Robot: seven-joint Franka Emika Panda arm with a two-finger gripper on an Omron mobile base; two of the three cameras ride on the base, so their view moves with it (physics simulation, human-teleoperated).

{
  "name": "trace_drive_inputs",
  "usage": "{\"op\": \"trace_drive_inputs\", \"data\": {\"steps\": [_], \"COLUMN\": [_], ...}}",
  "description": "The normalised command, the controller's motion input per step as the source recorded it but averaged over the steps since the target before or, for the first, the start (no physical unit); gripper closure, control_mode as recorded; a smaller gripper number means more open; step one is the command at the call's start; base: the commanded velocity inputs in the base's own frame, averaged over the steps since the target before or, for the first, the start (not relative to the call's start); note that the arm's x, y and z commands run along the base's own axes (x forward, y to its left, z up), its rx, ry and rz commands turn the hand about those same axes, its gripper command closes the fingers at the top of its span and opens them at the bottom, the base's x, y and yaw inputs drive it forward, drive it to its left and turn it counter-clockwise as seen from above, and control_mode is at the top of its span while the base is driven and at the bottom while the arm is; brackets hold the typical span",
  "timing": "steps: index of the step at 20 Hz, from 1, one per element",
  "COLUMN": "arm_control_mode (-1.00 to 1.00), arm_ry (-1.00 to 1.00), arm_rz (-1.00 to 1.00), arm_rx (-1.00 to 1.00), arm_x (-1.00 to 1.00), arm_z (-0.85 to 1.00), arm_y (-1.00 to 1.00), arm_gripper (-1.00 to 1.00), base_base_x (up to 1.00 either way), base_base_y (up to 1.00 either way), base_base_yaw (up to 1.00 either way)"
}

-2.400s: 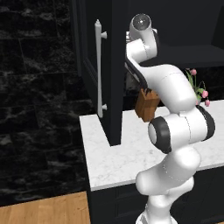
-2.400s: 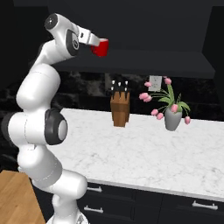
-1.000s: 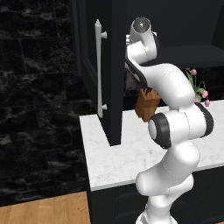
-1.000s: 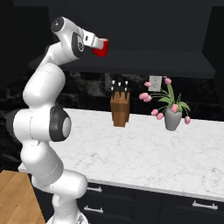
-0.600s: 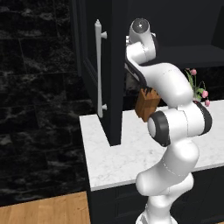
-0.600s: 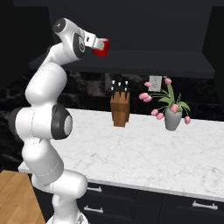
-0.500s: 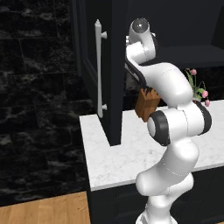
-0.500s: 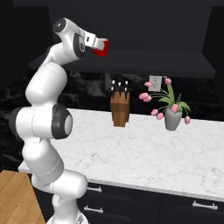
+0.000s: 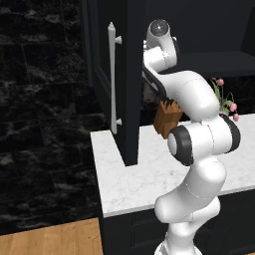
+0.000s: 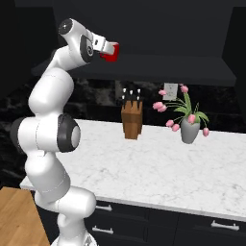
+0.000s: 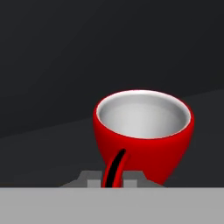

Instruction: Gather all objects into one cabinet and sort the glasses and bowls to opposite sides.

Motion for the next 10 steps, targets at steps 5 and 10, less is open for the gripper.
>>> {"op": "trace_drive_inputs", "data": {"steps": [5, 10], "arm_control_mode": [-1.0, -1.0], "arm_ry": [0.0, 0.0], "arm_rz": [0.0, 0.0], "arm_rx": [0.0, 0.0], "arm_x": [0.0, -0.12], "arm_z": [0.0, 0.02], "arm_y": [0.0, 0.0], "arm_gripper": [1.0, 1.0], "base_base_x": [0.0, 0.0], "base_base_y": [0.0, 0.0], "base_base_yaw": [0.0, 0.0]}}
